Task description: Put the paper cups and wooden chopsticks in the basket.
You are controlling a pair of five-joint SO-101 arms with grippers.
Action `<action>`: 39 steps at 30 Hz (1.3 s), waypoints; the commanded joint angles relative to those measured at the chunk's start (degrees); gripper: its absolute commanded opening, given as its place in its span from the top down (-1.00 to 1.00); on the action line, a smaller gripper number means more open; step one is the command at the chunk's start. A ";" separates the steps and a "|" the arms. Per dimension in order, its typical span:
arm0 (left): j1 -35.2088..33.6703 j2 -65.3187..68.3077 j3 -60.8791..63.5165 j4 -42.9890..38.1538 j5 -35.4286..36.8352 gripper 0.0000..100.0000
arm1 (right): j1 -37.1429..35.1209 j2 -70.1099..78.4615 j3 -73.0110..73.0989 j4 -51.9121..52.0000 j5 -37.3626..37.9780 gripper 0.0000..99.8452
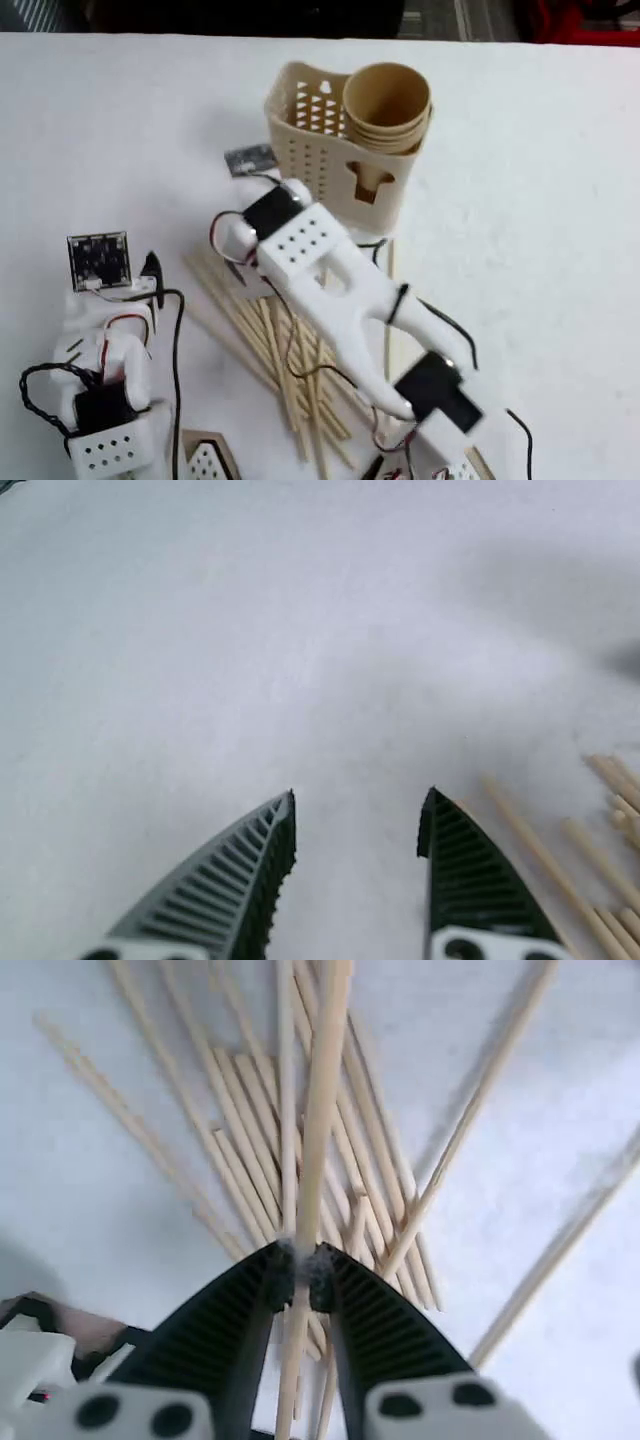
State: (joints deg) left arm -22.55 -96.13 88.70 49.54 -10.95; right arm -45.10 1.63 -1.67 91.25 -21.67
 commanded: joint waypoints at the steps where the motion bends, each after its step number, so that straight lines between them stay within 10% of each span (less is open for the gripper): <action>1: -0.22 -0.66 -0.53 -1.32 0.35 0.58 | 1.10 -7.78 -5.01 -2.68 4.92 0.97; 26: -0.22 -0.66 -0.44 -1.32 0.35 0.58 | 23.08 -11.12 -15.91 -61.58 21.27 0.97; 39: -0.22 -0.66 -0.44 -1.32 0.35 0.58 | 25.89 -11.47 8.18 -79.43 26.90 0.97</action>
State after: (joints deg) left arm -22.55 -96.13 88.70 49.54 -10.95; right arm -20.13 -7.08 5.45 14.51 4.62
